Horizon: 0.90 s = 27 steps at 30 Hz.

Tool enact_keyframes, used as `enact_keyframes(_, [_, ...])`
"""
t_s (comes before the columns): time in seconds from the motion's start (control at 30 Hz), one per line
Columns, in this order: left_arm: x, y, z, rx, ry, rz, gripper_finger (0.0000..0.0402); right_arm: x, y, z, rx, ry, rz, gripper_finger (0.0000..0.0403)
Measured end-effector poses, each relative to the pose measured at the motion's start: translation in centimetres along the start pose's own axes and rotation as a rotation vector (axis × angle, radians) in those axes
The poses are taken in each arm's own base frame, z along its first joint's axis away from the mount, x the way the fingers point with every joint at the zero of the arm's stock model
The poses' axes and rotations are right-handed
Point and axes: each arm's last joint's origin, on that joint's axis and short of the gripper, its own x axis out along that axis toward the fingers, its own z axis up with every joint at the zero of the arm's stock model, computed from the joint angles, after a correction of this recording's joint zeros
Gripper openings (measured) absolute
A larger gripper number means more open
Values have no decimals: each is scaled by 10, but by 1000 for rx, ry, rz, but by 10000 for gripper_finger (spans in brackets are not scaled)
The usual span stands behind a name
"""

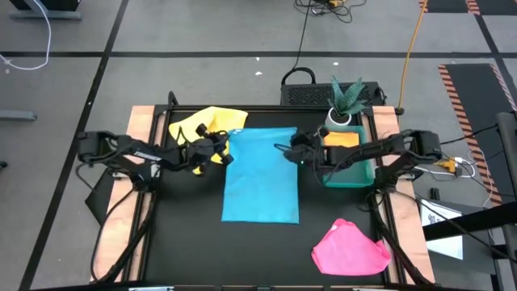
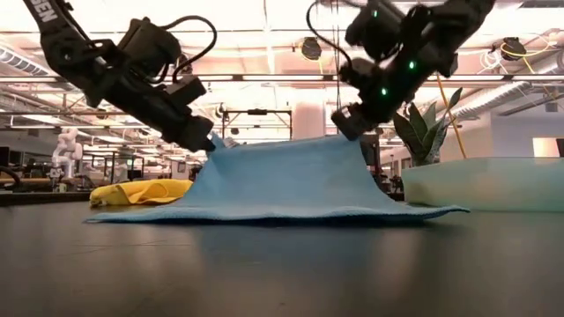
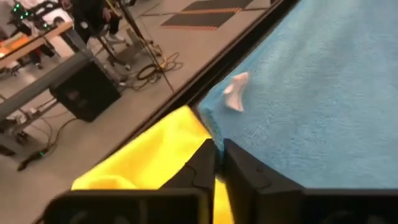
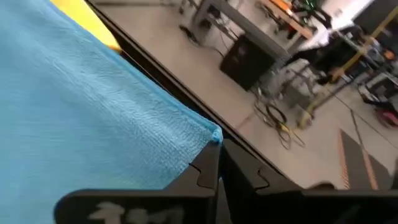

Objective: Fold microfiber towels
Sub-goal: Fold the blue microfiber cloth

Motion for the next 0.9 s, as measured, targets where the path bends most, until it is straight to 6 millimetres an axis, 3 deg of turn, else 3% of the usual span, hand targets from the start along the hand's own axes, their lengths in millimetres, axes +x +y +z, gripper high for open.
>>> enact_keyframes(0.13, [4,8,0,-16,9,18,109,11,-6,-10,42,47,9,62])
enact_keyframes(0.23, [2,8,-1,-58,23,-3,153,8,-6,-15,44,50,16,99])
enact_keyframes(0.37, [-7,-12,-5,-75,53,-257,179,-12,9,-20,3,20,103,130])
enact_keyframes(0.5, [-27,-44,-8,-58,73,-563,163,-41,28,-23,-15,-14,276,135])
enact_keyframes(0.6, [-48,-68,-11,-15,68,-695,135,-65,42,-28,-10,1,512,130])
enact_keyframes(0.73, [-69,-93,-22,32,101,-771,99,-98,61,-34,48,60,850,120])
enact_keyframes(0.9, [-84,-115,-45,-29,215,-757,57,-130,80,-58,41,148,973,90])
